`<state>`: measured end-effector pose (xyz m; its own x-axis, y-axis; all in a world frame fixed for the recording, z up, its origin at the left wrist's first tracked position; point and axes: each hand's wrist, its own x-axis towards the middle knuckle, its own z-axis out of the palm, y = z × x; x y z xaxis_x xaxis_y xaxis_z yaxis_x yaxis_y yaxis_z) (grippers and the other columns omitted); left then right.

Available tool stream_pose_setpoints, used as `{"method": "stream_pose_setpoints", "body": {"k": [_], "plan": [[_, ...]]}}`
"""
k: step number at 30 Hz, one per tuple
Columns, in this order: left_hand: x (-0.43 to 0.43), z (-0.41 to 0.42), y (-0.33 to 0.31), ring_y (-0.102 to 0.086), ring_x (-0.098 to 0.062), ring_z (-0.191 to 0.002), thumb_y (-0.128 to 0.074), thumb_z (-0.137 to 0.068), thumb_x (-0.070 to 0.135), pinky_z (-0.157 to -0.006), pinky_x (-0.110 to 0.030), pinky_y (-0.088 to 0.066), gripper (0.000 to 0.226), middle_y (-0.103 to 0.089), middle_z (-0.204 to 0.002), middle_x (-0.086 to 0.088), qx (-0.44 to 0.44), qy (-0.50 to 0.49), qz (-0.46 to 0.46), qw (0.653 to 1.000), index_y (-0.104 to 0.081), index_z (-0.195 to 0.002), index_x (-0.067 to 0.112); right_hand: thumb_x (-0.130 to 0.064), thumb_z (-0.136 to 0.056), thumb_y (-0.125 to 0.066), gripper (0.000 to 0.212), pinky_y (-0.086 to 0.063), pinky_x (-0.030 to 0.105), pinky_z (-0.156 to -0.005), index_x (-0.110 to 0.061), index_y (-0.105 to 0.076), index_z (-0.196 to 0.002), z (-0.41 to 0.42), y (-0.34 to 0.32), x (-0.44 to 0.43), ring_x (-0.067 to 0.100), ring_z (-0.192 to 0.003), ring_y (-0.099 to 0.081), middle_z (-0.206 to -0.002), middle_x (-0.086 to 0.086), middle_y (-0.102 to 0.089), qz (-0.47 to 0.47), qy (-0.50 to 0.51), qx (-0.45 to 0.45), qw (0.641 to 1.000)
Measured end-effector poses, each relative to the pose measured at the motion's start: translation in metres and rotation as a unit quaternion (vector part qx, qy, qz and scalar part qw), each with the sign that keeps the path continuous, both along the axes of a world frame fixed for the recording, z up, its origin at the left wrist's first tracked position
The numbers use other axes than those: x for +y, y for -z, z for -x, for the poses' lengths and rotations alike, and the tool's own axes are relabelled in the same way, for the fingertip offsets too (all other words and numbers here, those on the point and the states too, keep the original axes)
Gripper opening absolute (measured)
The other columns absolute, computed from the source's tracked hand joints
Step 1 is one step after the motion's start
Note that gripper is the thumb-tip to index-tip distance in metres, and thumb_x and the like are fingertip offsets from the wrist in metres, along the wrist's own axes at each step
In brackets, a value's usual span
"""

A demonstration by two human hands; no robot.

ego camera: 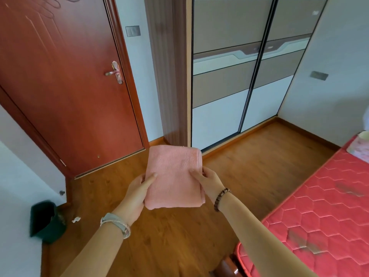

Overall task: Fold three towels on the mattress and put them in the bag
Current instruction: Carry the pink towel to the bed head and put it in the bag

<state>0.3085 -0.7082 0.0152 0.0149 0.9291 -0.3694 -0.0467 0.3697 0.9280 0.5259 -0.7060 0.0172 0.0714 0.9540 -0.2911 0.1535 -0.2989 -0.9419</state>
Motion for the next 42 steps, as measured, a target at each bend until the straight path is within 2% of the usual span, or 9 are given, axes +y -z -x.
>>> {"method": "stream_pose_setpoints", "body": {"k": [12, 19, 24, 29, 32, 34, 38, 40, 42], "plan": [[0.141, -0.063, -0.005, -0.064, -0.028, -0.112, -0.067, -0.090, 0.044, -0.099, -0.051, -0.052, 0.056, -0.067, -0.124, -0.008, 0.009, 0.050, 0.006, 0.999, -0.054, -0.137, 0.015, -0.046, -0.092, -0.056, 0.029, -0.051, 0.045, -0.098, -0.024, -0.056, -0.111, -0.059, -0.007, 0.116, 0.022, -0.107, -0.062, -0.110, -0.002, -0.065, 0.016, 0.059, 0.018, 0.998], [0.213, -0.109, -0.008, -0.059, -0.027, -0.120, -0.066, -0.089, 0.049, -0.104, -0.051, -0.049, 0.060, -0.061, -0.132, -0.002, 0.000, 0.091, 0.012, 0.996, -0.050, -0.142, 0.026, -0.043, -0.092, -0.059, 0.030, -0.050, 0.044, -0.097, -0.018, -0.059, -0.110, -0.105, -0.015, 0.173, 0.023, -0.107, -0.061, -0.109, 0.000, -0.065, 0.014, 0.100, 0.025, 0.995], [0.252, -0.141, -0.008, -0.061, -0.025, -0.115, -0.065, -0.091, 0.046, -0.099, -0.048, -0.052, 0.051, -0.064, -0.127, -0.003, -0.008, 0.118, 0.010, 0.993, -0.055, -0.134, 0.021, -0.044, -0.090, -0.061, 0.050, -0.050, 0.052, -0.097, -0.001, -0.060, -0.115, -0.135, -0.011, 0.199, 0.034, -0.109, -0.062, -0.114, 0.017, -0.066, 0.013, 0.137, 0.025, 0.990], [0.300, -0.176, -0.006, -0.063, -0.020, -0.103, -0.064, -0.095, 0.033, -0.081, -0.036, -0.052, 0.019, -0.066, -0.111, -0.001, -0.035, 0.143, 0.028, 0.989, -0.058, -0.111, 0.024, -0.042, -0.091, -0.061, 0.051, -0.053, 0.053, -0.092, 0.006, -0.060, -0.110, -0.161, -0.011, 0.226, 0.028, -0.097, -0.065, -0.105, 0.015, -0.068, 0.012, 0.164, 0.027, 0.986], [0.335, -0.193, -0.003, -0.063, -0.026, -0.111, -0.067, -0.093, 0.034, -0.092, -0.043, -0.054, 0.031, -0.067, -0.120, -0.007, -0.056, 0.181, 0.030, 0.981, -0.060, -0.120, 0.020, -0.041, -0.092, -0.060, 0.052, -0.053, 0.052, -0.093, 0.007, -0.059, -0.113, -0.175, -0.013, 0.248, 0.031, -0.101, -0.065, -0.113, 0.020, -0.067, 0.002, 0.192, 0.022, 0.981], [0.362, -0.202, 0.000, -0.064, -0.028, -0.113, -0.070, -0.091, 0.035, -0.094, -0.045, -0.054, 0.042, -0.066, -0.123, -0.009, -0.063, 0.198, 0.033, 0.978, -0.059, -0.127, 0.017, -0.041, -0.092, -0.059, 0.052, -0.053, 0.052, -0.093, 0.006, -0.059, -0.113, -0.181, -0.016, 0.263, 0.027, -0.095, -0.064, -0.114, 0.021, -0.066, -0.002, 0.212, 0.023, 0.977], [0.419, -0.218, -0.005, -0.065, -0.030, -0.114, -0.070, -0.089, 0.038, -0.091, -0.046, -0.057, 0.049, -0.067, -0.125, -0.011, -0.073, 0.266, 0.029, 0.961, -0.058, -0.132, 0.017, -0.040, -0.093, -0.057, 0.050, -0.054, 0.043, -0.088, 0.006, -0.060, -0.111, -0.189, -0.020, 0.295, 0.019, -0.085, -0.060, -0.095, 0.011, -0.066, -0.011, 0.253, 0.006, 0.967], [0.442, -0.226, -0.006, -0.065, -0.031, -0.114, -0.070, -0.088, 0.039, -0.086, -0.044, -0.058, 0.050, -0.068, -0.125, -0.011, -0.077, 0.305, 0.029, 0.949, -0.059, -0.132, 0.018, -0.041, -0.092, -0.058, 0.051, -0.054, 0.044, -0.087, 0.007, -0.060, -0.110, -0.193, -0.021, 0.306, 0.019, -0.083, -0.060, -0.092, 0.007, -0.065, -0.013, 0.278, 0.001, 0.961], [0.459, -0.237, -0.007, -0.064, -0.031, -0.115, -0.070, -0.087, 0.040, -0.092, -0.047, -0.057, 0.051, -0.068, -0.125, -0.011, -0.079, 0.338, 0.034, 0.937, -0.059, -0.132, 0.019, -0.042, -0.091, -0.059, 0.050, -0.055, 0.044, -0.087, 0.005, -0.061, -0.109, -0.198, -0.020, 0.313, 0.019, -0.084, -0.062, -0.094, 0.010, -0.067, -0.017, 0.304, -0.003, 0.953]]}}
